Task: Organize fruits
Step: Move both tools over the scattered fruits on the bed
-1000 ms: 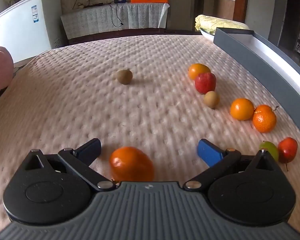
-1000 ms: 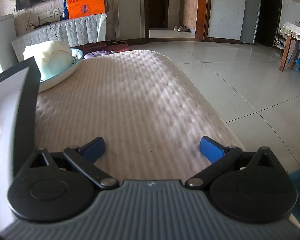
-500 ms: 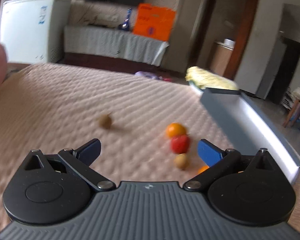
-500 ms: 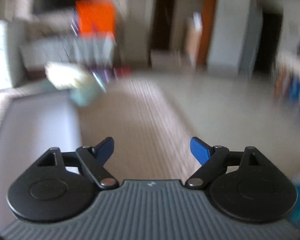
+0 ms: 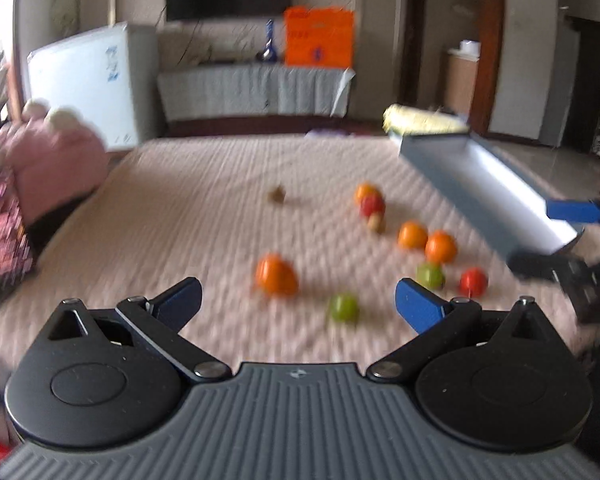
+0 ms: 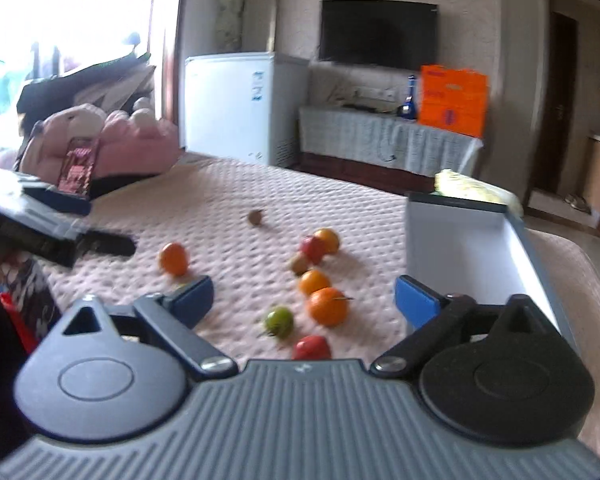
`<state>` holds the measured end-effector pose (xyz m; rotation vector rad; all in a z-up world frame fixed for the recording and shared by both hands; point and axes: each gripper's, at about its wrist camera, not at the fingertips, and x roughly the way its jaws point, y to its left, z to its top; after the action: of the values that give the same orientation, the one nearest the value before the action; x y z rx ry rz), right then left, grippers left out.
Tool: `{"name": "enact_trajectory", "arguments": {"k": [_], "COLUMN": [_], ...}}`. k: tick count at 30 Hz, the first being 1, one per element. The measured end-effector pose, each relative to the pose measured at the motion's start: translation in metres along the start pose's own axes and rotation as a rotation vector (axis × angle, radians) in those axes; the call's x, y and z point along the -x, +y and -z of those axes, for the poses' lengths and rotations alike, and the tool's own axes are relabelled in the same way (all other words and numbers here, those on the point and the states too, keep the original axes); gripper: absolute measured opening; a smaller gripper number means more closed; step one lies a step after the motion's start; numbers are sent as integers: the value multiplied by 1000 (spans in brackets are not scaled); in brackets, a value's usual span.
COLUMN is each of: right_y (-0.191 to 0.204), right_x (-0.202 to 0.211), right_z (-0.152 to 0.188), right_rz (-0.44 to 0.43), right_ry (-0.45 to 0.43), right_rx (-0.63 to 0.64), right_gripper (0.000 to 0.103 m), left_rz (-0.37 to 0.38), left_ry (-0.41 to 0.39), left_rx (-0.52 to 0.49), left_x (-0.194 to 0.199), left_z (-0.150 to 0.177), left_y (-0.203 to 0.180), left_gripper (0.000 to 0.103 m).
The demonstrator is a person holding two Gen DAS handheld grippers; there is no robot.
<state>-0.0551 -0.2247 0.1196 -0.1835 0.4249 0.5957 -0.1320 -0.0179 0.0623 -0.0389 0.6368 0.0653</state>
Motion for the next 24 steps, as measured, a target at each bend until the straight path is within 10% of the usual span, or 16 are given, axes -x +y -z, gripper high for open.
{"name": "enact_trajectory", "arguments": {"k": [5,7,24], "right_y": [-14,-15,-19], "right_x": [-15,-14,-46], "right_z": [4,12,20], "right_rz": [-79,-71,-5], "right_ry": [115,143,228], "right_rx": [-157,-168,-146], "right_gripper": [66,61,61], "left_rz": [-45,-53,59], "left_ry": [15,36,82], "left_rx": [-43,-50,-22], "left_x": [-16,-30,-67], "left_z": [19,19,8], "left_y": [-15,-18,-26], "left_gripper": [102,86,72]}}
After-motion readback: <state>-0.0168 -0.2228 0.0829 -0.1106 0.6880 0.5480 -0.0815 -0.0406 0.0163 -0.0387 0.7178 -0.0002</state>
